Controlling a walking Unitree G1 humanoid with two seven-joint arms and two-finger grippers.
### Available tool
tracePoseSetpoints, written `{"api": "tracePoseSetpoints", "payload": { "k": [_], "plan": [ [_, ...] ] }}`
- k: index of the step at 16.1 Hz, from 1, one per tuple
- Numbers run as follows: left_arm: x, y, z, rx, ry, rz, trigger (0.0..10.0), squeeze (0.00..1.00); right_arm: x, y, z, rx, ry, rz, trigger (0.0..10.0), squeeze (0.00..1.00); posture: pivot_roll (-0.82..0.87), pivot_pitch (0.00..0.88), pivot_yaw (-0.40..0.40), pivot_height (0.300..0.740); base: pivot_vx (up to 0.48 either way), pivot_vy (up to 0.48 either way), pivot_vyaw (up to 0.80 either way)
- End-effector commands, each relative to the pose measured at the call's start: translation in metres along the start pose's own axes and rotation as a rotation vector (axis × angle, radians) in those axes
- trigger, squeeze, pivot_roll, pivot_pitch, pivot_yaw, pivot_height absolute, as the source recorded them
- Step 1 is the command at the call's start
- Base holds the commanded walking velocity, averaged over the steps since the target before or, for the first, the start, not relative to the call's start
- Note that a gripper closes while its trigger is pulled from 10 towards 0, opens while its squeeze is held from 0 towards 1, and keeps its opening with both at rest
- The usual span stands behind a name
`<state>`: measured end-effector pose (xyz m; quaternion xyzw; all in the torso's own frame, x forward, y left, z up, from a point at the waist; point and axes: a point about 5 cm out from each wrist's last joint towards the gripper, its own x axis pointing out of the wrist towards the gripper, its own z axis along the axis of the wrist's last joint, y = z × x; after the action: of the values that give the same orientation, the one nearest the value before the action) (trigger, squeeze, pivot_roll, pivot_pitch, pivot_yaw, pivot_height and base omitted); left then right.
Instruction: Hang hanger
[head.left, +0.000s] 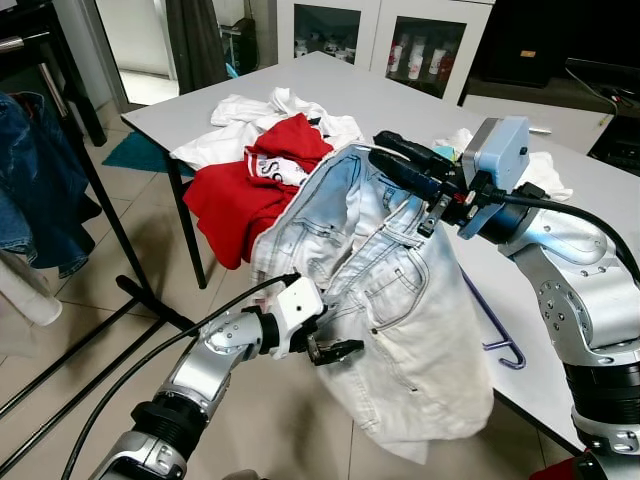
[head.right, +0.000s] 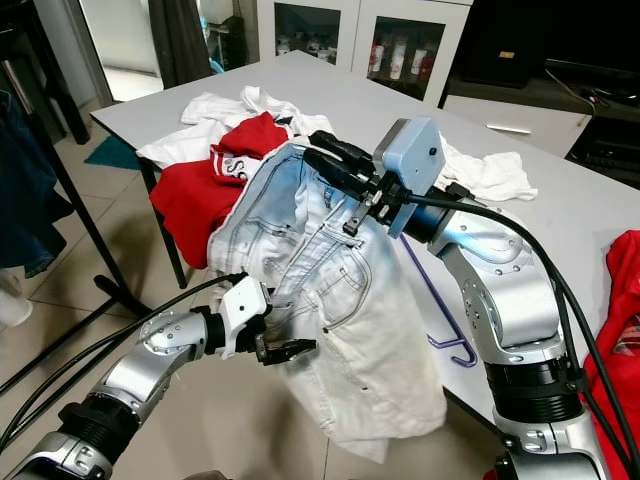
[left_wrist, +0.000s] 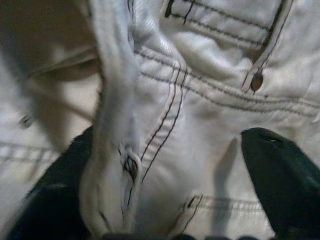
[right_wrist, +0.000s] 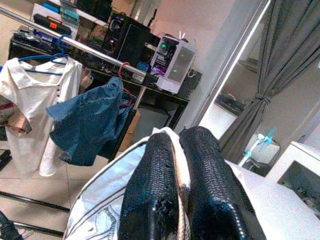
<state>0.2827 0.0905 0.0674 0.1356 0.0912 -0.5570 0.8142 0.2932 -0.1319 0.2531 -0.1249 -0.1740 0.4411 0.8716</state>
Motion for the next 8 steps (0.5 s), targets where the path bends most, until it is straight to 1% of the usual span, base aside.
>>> {"api": "tracePoseSetpoints", "payload": {
  "k": [1,4,5,6,7,8],
  "plan": [
    [0.0008,-0.0001,0.0050,0.009,-0.029,-0.007,0.0,0.00,0.0020,-0.0039,0.0175,-0.032,-0.064,-0.004,0.0,0.00,-0.01,0.000,-0.033,0.740,0.000,0.000,0.00],
    [0.0020,-0.0021,0.0050,0.008,-0.045,-0.011,0.0,0.00,0.0019,-0.0021,0.0162,-0.020,-0.058,-0.002,0.0,0.00,-0.01,0.000,-0.033,0.740,0.000,0.000,0.00],
    [0.0024,-0.0033,0.0078,0.003,-0.072,-0.022,0.0,0.00,0.0019,-0.0014,0.0131,-0.012,-0.049,-0.005,2.3,0.00,-0.01,0.000,-0.033,0.740,0.000,0.000,0.00],
    [0.0023,-0.0034,0.0089,0.002,-0.081,-0.025,0.0,0.00,0.0017,-0.0015,0.0117,-0.009,-0.045,-0.008,2.8,0.00,-0.01,0.000,-0.033,0.740,0.000,0.000,0.00],
    [0.0018,-0.0032,0.0104,0.002,-0.093,-0.029,0.0,0.00,0.0012,-0.0019,0.0097,-0.004,-0.040,-0.015,5.8,0.00,-0.01,0.000,-0.033,0.740,0.000,0.000,0.00],
    [0.0012,-0.0026,0.0120,-0.003,-0.109,-0.028,0.0,0.00,0.0007,-0.0030,0.0080,0.004,-0.035,-0.030,8.1,0.00,-0.01,0.000,-0.031,0.740,0.000,0.000,0.00]
  ]
}}
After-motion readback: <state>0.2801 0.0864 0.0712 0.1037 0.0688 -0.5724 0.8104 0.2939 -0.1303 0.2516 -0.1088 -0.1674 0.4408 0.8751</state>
